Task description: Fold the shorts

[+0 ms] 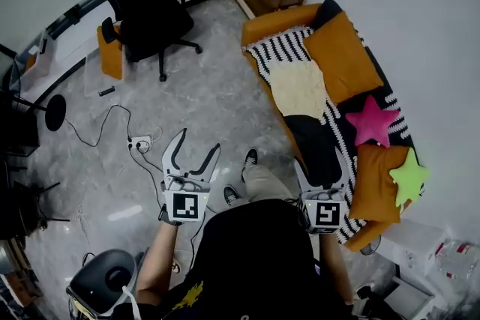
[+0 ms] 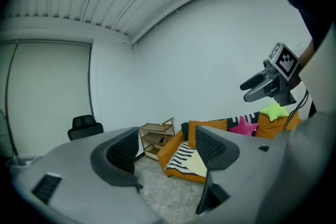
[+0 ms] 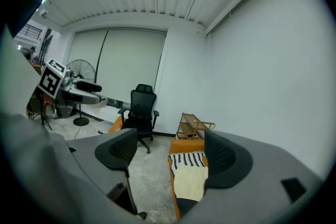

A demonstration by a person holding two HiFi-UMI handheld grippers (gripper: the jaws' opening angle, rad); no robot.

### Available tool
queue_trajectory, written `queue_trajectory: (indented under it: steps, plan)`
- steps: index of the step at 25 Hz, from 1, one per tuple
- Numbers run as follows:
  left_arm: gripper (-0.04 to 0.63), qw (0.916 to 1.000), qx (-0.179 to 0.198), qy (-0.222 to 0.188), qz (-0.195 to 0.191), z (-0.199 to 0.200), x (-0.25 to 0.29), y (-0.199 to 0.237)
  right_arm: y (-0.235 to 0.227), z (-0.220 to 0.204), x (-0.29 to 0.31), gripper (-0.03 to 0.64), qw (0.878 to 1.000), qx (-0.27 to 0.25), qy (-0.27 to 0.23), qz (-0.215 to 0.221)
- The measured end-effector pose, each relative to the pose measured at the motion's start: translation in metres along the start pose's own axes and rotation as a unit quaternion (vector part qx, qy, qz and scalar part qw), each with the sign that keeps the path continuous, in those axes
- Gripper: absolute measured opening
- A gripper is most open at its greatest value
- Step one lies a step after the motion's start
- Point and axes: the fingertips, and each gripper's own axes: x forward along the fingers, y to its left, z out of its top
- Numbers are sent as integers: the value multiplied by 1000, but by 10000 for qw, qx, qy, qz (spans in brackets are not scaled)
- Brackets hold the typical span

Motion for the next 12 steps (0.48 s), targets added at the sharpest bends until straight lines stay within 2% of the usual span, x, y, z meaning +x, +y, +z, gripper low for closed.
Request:
queue_trajectory:
  steps: [5,9,12]
  plan:
    - [341,9971,212,264,-676,-17,93,14,-36,0,84,377,9982,539,-29,-265]
    - [337,9937,501,356,-939,-6,185,44,-77,7,174,376,9979,455,-168,-436]
    - [329,9913,537,364,-1148,7,252,62,-111,18,233,373,9966,640,-241,-468]
